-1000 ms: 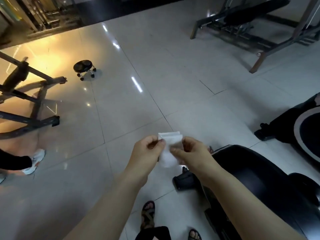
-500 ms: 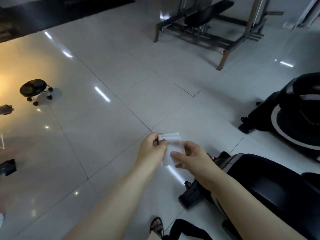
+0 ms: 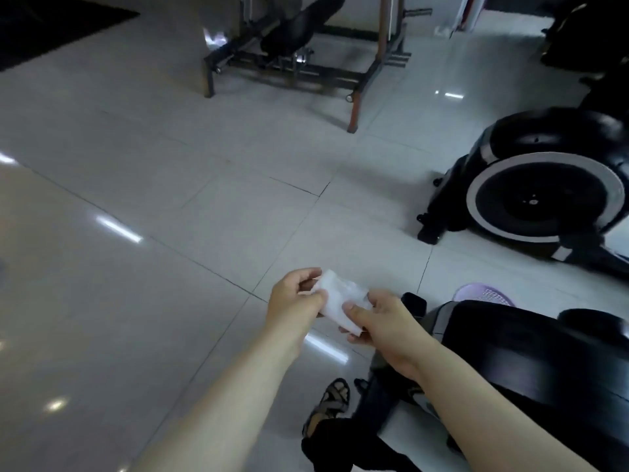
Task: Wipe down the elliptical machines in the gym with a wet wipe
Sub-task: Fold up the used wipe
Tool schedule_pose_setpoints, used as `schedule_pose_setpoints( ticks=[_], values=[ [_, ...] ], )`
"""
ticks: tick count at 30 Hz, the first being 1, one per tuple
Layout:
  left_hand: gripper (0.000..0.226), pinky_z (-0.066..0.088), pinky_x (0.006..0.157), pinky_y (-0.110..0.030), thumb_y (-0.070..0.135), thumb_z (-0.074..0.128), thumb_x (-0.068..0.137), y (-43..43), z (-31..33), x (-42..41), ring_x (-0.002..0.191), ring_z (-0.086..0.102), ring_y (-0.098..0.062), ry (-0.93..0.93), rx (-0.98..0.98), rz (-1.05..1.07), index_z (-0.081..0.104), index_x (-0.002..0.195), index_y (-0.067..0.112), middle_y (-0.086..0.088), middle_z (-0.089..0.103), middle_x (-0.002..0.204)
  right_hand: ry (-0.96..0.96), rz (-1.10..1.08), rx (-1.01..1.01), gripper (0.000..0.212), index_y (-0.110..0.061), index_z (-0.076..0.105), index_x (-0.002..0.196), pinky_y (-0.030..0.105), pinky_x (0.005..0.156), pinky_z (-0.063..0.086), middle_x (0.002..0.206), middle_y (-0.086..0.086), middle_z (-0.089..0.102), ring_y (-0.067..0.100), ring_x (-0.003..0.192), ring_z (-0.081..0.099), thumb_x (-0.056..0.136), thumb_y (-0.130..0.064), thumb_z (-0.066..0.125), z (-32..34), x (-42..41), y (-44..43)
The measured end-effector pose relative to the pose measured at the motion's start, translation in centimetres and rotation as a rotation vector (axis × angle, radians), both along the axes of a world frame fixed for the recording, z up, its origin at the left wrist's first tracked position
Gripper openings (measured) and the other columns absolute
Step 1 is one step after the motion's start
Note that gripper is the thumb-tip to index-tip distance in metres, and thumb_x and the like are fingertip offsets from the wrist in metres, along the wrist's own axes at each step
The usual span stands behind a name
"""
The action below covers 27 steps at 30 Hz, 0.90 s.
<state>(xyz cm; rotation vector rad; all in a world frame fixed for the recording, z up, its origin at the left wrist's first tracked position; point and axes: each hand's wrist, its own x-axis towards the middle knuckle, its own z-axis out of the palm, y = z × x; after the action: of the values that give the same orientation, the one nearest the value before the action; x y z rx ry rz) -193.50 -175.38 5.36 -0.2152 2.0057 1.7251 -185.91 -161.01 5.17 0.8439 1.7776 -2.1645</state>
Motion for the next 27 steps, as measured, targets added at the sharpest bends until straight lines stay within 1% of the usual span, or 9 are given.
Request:
schedule_pose_setpoints(
  ticks=[3,7,9,12,14,17,20,24,27],
  values=[
    [0.032,0.058,0.072,-0.023,-0.001,0.059,0.089,3.5,-0.4,-4.7,0.098,0.073,-0.015,-0.033,-0.044,-0.165,0.073,0.109,0.019,-0.001,0.076,0.106,-0.022,-0.048,-0.017,0.011,-0.004,0.069,0.106,0.024,0.066,0.055,0.09,0.007,0.074,0.014,0.073,0.07,0.097,-0.011,0.066,-1.6,-3.1,2.9],
    [0.019,0.054,0.065,-0.018,0.0,0.06,0.095,8.1,-1.2,-9.6,0.087,0.073,-0.015,-0.066,-0.095,-0.327,0.072,0.101,0.015,-0.007,0.076,0.099,-0.065,-0.197,0.015,0.013,-0.009,0.07,0.107,0.023,0.059,0.05,0.087,0.005,0.069,0.01,0.062,0.06,0.1,-0.017,0.063,-3.2,-6.6,6.6],
    [0.02,0.058,0.07,-0.026,-0.001,0.062,0.092,10.5,-1.9,-12.0,0.089,0.072,-0.02,-0.059,-0.11,-0.386,0.071,0.098,0.016,-0.009,0.074,0.099,-0.093,-0.259,0.013,0.017,-0.01,0.069,0.109,0.024,0.056,0.048,0.082,0.004,0.063,0.01,0.06,0.055,0.102,-0.022,0.06,-3.5,-8.1,8.0],
    [0.023,0.063,0.074,-0.036,-0.005,0.061,0.086,14.2,-2.3,-15.0,0.086,0.068,-0.023,-0.051,-0.128,-0.458,0.068,0.093,0.015,-0.01,0.07,0.096,-0.099,-0.353,0.006,0.021,-0.01,0.067,0.112,0.026,0.058,0.051,0.078,0.006,0.064,0.012,0.06,0.058,0.103,-0.027,0.058,-3.4,-10.1,10.2],
    [0.022,0.061,0.067,-0.033,-0.004,0.06,0.09,16.4,-2.4,-16.6,0.087,0.068,-0.024,-0.027,-0.125,-0.526,0.066,0.098,0.017,-0.009,0.07,0.1,-0.09,-0.425,-0.022,0.019,-0.009,0.066,0.111,0.027,0.062,0.054,0.082,0.01,0.069,0.013,0.063,0.064,0.104,-0.021,0.054,-3.4,-11.2,11.4],
    [0.023,0.052,0.056,-0.022,0.002,0.059,0.097,19.6,-2.7,-19.0,0.083,0.067,-0.021,0.049,-0.139,-0.626,0.061,0.107,0.022,-0.006,0.07,0.105,-0.117,-0.503,-0.009,0.016,-0.002,0.064,0.111,0.028,0.065,0.053,0.093,0.011,0.069,0.012,0.065,0.066,0.101,-0.012,0.055,-3.9,-12.8,13.4],
    [0.018,0.046,0.051,-0.016,0.006,0.059,0.1,23.2,-2.9,-22.1,0.07,0.062,-0.015,0.11,-0.138,-0.725,0.058,0.112,0.019,-0.009,0.07,0.1,-0.126,-0.627,-0.031,0.012,0.001,0.063,0.106,0.032,0.06,0.047,0.081,0.007,0.063,0.012,0.055,0.06,0.099,-0.005,0.056,-4.5,-15.1,15.6],
    [0.016,0.045,0.053,-0.021,0.006,0.055,0.101,28.1,-2.9,-27.0,0.055,0.059,-0.009,0.21,-0.163,-0.933,0.05,0.103,0.022,-0.012,0.066,0.095,-0.206,-0.813,-0.026,0.018,-0.005,0.064,0.109,0.034,0.061,0.038,0.064,0.0,0.058,0.013,0.05,0.05,0.095,-0.011,0.055,-4.5,-18.8,18.3],
    [0.025,0.047,0.061,-0.03,-0.002,0.045,0.099,31.4,-2.7,-30.0,0.06,0.06,-0.015,0.257,-0.198,-1.134,0.05,0.092,0.021,-0.009,0.06,0.089,-0.256,-0.966,-0.051,0.027,-0.004,0.059,0.118,0.029,0.055,0.041,0.073,0.006,0.059,0.015,0.056,0.051,0.094,-0.009,0.049,-4.8,-21.6,19.7]
  ],
)
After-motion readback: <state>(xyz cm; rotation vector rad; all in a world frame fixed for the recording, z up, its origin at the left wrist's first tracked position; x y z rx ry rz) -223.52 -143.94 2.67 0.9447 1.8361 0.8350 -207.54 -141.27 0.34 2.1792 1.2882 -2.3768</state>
